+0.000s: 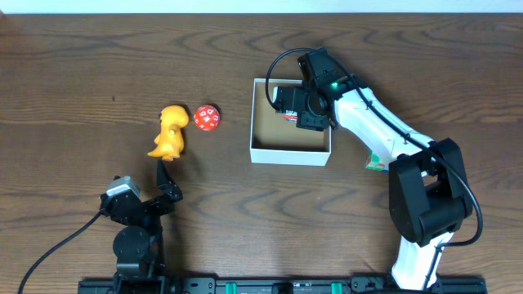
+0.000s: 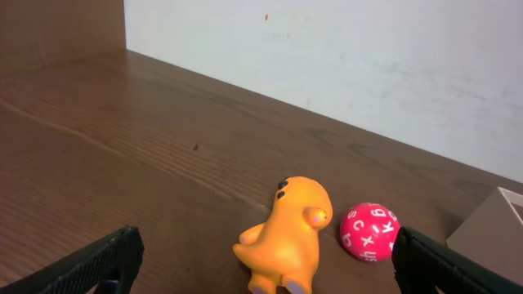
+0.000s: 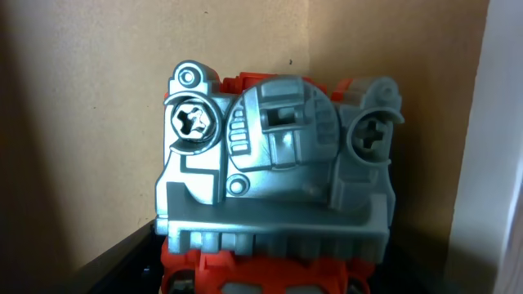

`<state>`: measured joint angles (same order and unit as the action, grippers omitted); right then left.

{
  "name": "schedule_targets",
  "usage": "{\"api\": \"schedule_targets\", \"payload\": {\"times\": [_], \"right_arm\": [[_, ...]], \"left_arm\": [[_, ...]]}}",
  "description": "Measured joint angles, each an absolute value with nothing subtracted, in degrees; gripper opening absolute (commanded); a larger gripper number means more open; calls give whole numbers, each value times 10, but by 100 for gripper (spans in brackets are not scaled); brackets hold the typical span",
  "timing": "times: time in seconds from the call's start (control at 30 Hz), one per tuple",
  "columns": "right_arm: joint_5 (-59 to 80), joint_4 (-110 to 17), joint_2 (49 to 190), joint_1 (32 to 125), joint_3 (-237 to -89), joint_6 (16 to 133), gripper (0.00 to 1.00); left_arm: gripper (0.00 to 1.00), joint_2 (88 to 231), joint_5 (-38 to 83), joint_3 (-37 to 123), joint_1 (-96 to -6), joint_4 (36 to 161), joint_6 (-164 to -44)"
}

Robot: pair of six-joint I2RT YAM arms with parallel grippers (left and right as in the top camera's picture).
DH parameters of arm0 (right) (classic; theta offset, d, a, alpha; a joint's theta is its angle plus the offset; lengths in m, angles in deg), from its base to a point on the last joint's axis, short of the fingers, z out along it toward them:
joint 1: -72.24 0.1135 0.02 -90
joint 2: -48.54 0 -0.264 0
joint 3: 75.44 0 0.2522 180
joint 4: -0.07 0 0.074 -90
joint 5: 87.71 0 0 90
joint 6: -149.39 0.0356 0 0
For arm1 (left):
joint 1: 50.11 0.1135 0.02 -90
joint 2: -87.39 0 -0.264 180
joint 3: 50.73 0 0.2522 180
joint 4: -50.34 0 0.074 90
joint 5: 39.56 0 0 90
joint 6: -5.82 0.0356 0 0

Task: Pack container
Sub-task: 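Lower the red car into the box and open the right gripper, then withdraw the right gripper and move it over the Rubik's cube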

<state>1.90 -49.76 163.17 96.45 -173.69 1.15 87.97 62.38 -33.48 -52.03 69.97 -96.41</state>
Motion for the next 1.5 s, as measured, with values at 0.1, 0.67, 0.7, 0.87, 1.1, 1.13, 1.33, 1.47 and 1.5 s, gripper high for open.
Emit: {"api": "schedule_targets", "payload": {"times": [0.1,0.67,0.7,0.87,1.1,1.13,1.33,1.47,1.5], "right_arm": [[19,-497,1632,964,-1737,12,68],[19,-498,1632,965,-1737,18,87],[18,-498,1632,965,-1737,19,88],[11,-496,1629,966,-1737,29,88],[-26,-455,1548,996,-1737,129,97],[-34,-455,1519,1000,-1737,159,97],[-75,-518,1347,992,-1742,357,99],[-84,-611,1250,945,-1746,481,98],[-87,-633,1232,928,-1747,505,98]], "left_arm": [[98,880,624,-335,-520,700,-964],[98,880,624,-335,-520,700,-964],[98,880,624,-335,-520,700,-964],[98,880,624,-335,-520,700,-964],[98,880,624,-335,-520,700,-964],[98,880,624,-335,-520,700,-964],[98,880,624,-335,-520,700,-964],[98,880,624,-335,-520,700,-964],[98,880,624,-335,-520,700,-964]]}}
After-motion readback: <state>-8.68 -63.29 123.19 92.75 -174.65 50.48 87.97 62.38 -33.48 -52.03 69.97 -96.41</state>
